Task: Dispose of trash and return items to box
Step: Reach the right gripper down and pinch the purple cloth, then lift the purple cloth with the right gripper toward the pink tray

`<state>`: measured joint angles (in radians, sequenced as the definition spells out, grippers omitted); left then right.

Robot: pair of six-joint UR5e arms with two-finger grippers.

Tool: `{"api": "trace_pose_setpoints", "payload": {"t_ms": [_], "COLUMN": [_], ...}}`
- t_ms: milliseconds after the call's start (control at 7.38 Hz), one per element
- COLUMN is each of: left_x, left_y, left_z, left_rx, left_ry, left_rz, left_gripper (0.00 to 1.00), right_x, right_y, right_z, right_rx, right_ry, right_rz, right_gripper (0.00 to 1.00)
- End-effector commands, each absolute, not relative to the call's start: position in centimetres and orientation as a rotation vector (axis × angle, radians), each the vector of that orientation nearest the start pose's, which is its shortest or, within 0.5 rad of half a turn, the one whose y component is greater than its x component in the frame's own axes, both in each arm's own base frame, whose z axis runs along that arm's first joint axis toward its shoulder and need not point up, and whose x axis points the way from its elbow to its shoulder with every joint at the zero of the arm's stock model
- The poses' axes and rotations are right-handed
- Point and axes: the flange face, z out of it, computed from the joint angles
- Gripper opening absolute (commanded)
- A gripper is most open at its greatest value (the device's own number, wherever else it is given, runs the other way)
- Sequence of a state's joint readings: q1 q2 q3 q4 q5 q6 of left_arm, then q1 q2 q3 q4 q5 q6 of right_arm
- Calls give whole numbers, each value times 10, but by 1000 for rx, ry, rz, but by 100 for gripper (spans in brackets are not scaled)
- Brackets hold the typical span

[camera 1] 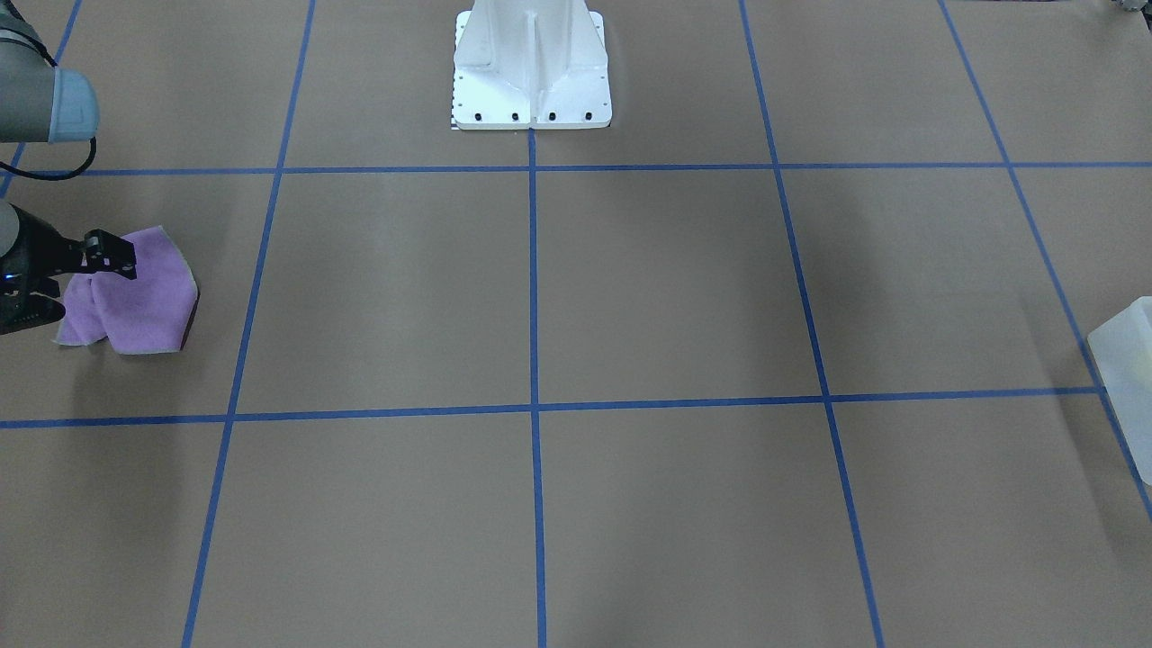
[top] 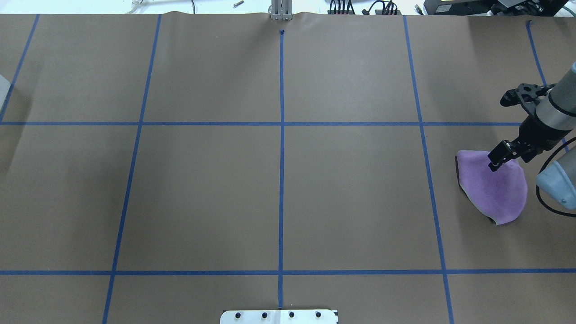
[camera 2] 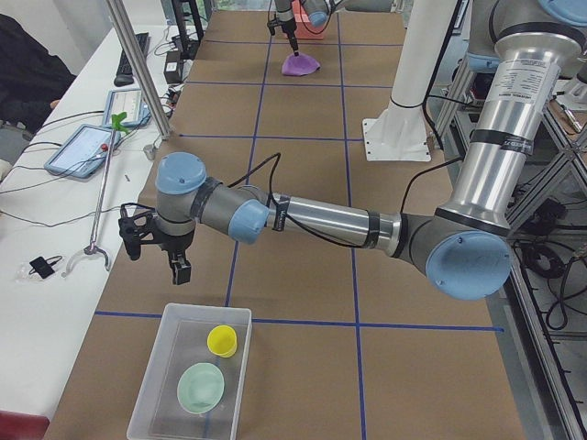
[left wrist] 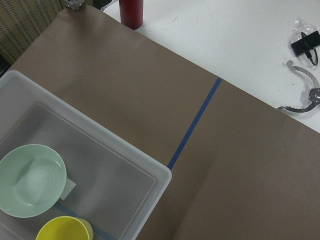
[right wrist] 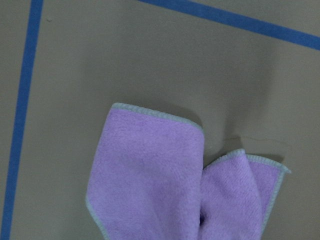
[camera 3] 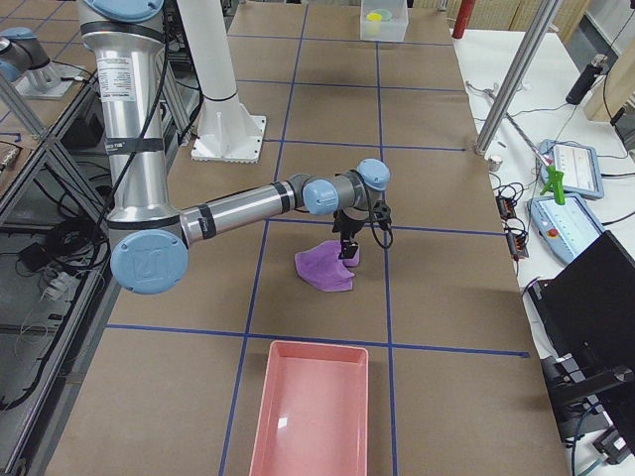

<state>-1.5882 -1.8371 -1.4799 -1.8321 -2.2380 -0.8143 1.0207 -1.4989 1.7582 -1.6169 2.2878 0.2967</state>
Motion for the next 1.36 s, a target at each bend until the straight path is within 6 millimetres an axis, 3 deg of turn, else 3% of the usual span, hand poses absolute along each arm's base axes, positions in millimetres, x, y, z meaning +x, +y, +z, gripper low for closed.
{"api": "trace_pose_setpoints", "payload": {"t_ms": [0, 271, 678, 813, 1084, 1220], "left_x": [-82, -81, -77, -75, -72, -55], "left_y": [-620, -619, -612, -612, -606, -605], "left_z": [531, 534, 544, 544, 547, 539], "left_rx": [138, 133, 115, 114, 113, 98], "left_ry": [783, 781, 786, 786, 790, 818], "left_rz": [-641, -642, -639, -636, -626, -590], "left_gripper": [98, 98, 98, 98, 98, 98], "right_x": [-229, -232, -215, -187, -123, -85], "right_y": [-479, -479, -486, -493, -482, -475], "right_z": [544, 544, 533, 526, 460, 438], "right_rx": [-103, -88, -20, 5, -4, 14], "right_ry": [-690, -664, -596, -598, -571, -551], "right_rz": [-341, -353, -327, -282, -187, -183], "right_gripper": [89, 0, 0, 0, 0, 0]}}
